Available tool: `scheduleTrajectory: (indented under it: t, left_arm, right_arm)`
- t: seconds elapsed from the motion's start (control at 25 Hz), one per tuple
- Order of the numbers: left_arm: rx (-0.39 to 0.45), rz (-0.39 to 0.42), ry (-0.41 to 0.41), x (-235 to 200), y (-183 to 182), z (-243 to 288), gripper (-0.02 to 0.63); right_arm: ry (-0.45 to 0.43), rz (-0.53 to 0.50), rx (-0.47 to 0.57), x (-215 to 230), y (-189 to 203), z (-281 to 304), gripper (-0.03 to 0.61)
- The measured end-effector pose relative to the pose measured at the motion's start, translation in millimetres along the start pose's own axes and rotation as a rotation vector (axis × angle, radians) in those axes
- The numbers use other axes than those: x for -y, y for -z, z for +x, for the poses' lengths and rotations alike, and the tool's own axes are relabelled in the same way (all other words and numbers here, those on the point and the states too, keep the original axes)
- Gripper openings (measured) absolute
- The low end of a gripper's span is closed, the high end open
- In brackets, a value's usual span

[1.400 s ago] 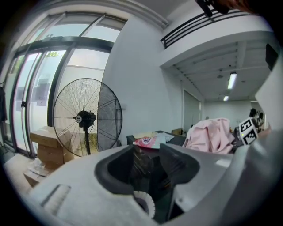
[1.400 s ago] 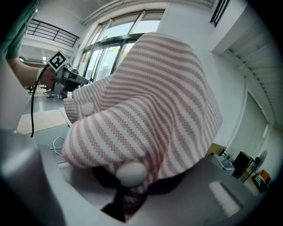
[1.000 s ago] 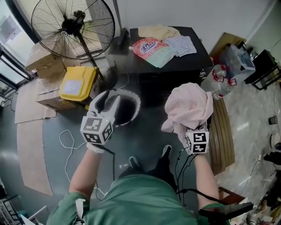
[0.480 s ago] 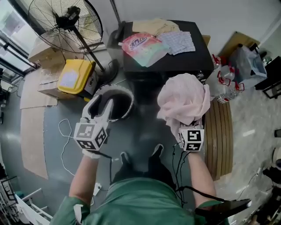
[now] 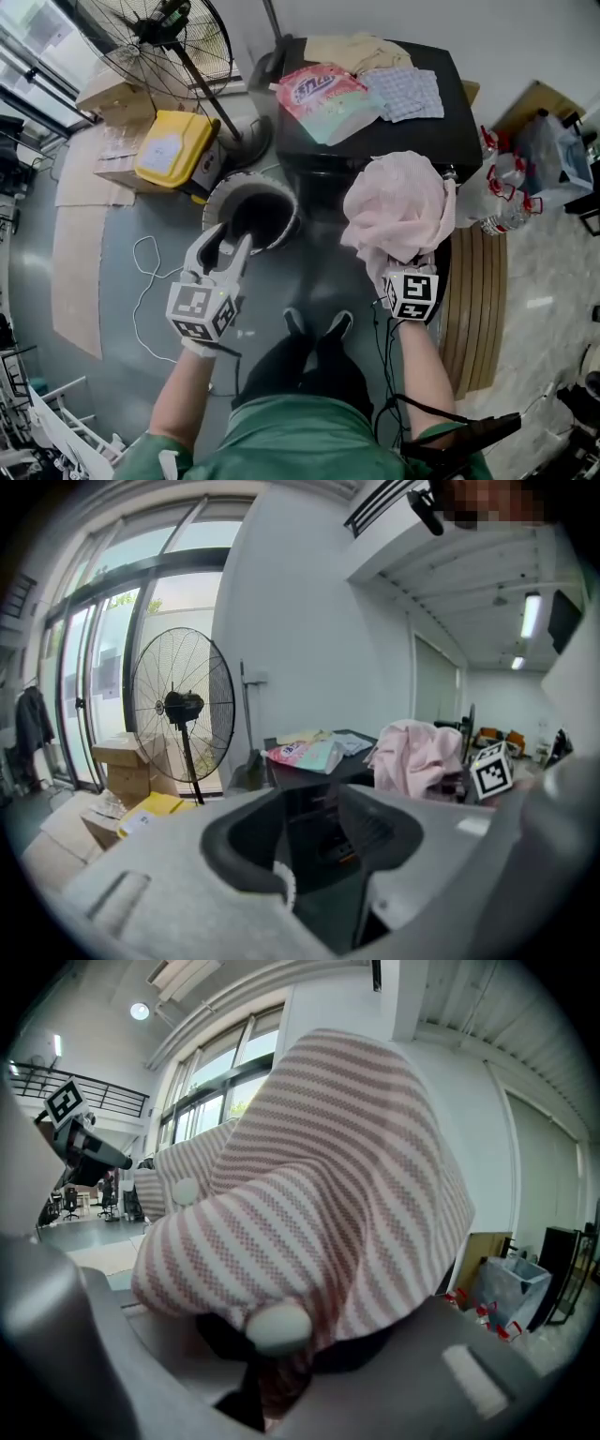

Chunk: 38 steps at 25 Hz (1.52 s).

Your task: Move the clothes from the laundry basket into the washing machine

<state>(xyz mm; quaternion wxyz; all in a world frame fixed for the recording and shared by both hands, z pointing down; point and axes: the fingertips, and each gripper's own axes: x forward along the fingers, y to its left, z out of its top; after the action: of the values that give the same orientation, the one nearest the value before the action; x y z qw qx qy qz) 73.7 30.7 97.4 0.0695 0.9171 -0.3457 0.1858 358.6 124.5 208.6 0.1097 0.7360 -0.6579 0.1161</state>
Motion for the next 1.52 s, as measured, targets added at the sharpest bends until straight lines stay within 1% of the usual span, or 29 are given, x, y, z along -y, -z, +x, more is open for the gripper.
scheduleTrajectory:
  t: [0.16, 0.44, 0.6, 0.76, 0.92, 1.08, 1.28, 1.52]
  left_arm:
    - [-0.004, -0.013, 0.019, -15.1, 13.4, 9.9, 0.186]
    - [0.009, -0.003, 0.091, -26.8, 32.4, 41.2, 0.186]
    - [0.023, -0.006, 0.092, -37.3, 47.1, 63.6, 0.186]
    - [0.033, -0.026, 0.085, -41.1, 77.2, 96.3, 0.186]
    - [0.039, -0.023, 0.078, -39.0, 113.6, 129.2, 0.186]
    - [0.056, -0.028, 0.058, -49.2, 147.9, 165.0, 0.186]
    - [0.092, -0.025, 0.021, -73.3, 187.1, 204.2, 0.187]
    - [0.143, -0.002, 0.009, -87.0, 240.9, 241.8, 0.187]
  right_arm:
    - [0.025, -0.006, 0.014, -4.7, -0.7, 10.3, 0.081]
    - [0.082, -0.013, 0.084, -9.5, -11.0, 26.5, 0.081]
    - [0.090, -0.024, 0.116, -8.3, -2.6, 45.4, 0.081]
    - [0.084, -0.030, 0.130, -0.3, 25.6, 74.1, 0.081]
    - [0.092, -0.045, 0.145, 13.9, 62.0, 100.0, 0.080]
    - [0.108, -0.068, 0.200, 23.7, 87.5, 124.3, 0.081]
    - [0.096, -0.099, 0.250, 27.5, 120.4, 154.2, 0.081]
    - [0.107, -0.121, 0.311, 33.6, 175.4, 190.2, 0.081]
